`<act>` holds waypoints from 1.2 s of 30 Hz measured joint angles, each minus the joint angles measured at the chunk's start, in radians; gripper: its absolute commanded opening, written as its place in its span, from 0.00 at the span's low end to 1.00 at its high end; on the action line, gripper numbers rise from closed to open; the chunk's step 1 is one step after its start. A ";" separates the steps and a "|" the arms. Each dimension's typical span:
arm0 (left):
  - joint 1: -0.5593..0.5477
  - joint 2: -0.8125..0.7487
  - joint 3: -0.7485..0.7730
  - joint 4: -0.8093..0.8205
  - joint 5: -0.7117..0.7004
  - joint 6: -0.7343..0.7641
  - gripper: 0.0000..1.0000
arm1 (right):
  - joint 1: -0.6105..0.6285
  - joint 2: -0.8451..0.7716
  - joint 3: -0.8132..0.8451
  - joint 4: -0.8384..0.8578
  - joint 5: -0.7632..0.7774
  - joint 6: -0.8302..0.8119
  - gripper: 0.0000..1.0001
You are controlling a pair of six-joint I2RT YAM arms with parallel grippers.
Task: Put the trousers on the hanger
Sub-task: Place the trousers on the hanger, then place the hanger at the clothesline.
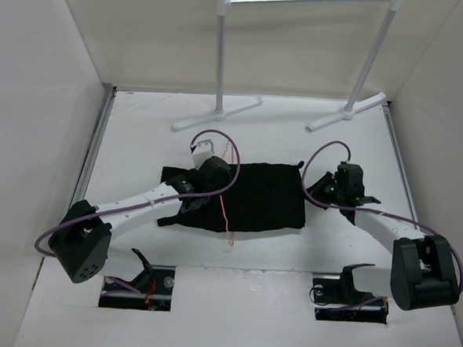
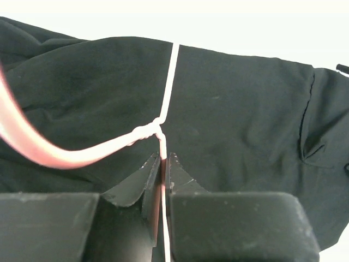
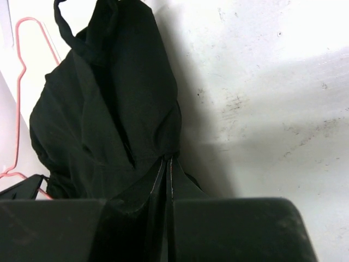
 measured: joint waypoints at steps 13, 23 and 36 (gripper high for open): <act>-0.070 0.006 0.217 -0.099 -0.067 0.116 0.00 | 0.001 -0.022 -0.003 -0.028 0.030 0.021 0.58; -0.136 0.024 0.727 -0.308 -0.096 0.281 0.00 | 0.012 -0.403 0.262 -0.291 0.061 -0.061 0.70; -0.183 0.200 1.210 -0.477 -0.011 0.379 0.00 | 0.410 -0.332 0.705 -0.245 -0.024 -0.129 0.76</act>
